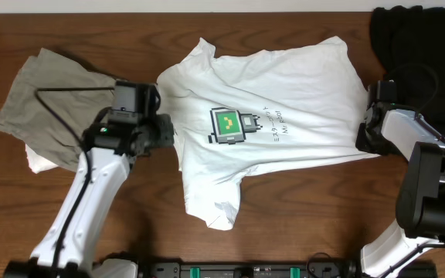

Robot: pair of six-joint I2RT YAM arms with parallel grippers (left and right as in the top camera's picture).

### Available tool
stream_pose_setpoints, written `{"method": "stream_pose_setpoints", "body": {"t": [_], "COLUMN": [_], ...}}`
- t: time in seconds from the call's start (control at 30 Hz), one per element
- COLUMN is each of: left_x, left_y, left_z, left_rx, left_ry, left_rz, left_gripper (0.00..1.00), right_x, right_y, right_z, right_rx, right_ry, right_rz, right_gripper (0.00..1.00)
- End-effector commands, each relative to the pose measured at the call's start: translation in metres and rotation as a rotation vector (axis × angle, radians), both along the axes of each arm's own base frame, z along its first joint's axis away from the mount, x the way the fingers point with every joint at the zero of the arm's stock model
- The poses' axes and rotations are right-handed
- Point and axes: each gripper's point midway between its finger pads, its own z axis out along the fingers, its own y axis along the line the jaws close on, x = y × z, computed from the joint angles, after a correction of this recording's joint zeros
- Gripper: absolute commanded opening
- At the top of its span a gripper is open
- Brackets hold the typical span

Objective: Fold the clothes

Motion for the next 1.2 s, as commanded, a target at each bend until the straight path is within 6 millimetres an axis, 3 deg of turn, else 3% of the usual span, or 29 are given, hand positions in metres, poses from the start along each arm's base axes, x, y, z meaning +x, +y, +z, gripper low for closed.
{"method": "stream_pose_setpoints", "body": {"t": [0.0,0.17,0.3,0.53,0.77,1.03,1.17], "left_x": [-0.016,-0.021,-0.018,-0.019,-0.018,0.001,0.001], "left_y": [0.002,-0.015,-0.036,-0.036,-0.043,-0.037,-0.039], "left_z": [-0.044,-0.085,-0.102,-0.123,-0.115,-0.078,-0.073], "left_rx": [-0.006,-0.062,-0.135,-0.134,-0.181,-0.141,-0.153], "left_ry": [0.148,0.271,0.288,0.331,0.32,0.179,0.166], "left_rz": [0.063,0.025,-0.087,-0.085,-0.098,-0.091,-0.096], "left_gripper": [0.32,0.32,0.32,0.32,0.29,0.29,0.28], "right_x": [-0.022,-0.023,-0.023,-0.023,-0.023,-0.023,-0.023], "right_y": [0.018,0.018,0.018,0.018,0.018,0.018,0.018], "right_z": [-0.03,-0.03,-0.03,-0.03,-0.03,-0.03,-0.03], "right_rx": [0.123,0.123,0.123,0.123,0.123,0.123,0.123], "right_ry": [0.079,0.082,0.086,0.085,0.086,0.083,0.082], "right_rz": [-0.016,-0.016,-0.016,-0.016,-0.016,-0.016,-0.016], "right_gripper": [0.04,0.04,0.04,0.04,0.04,0.04,0.04]}}
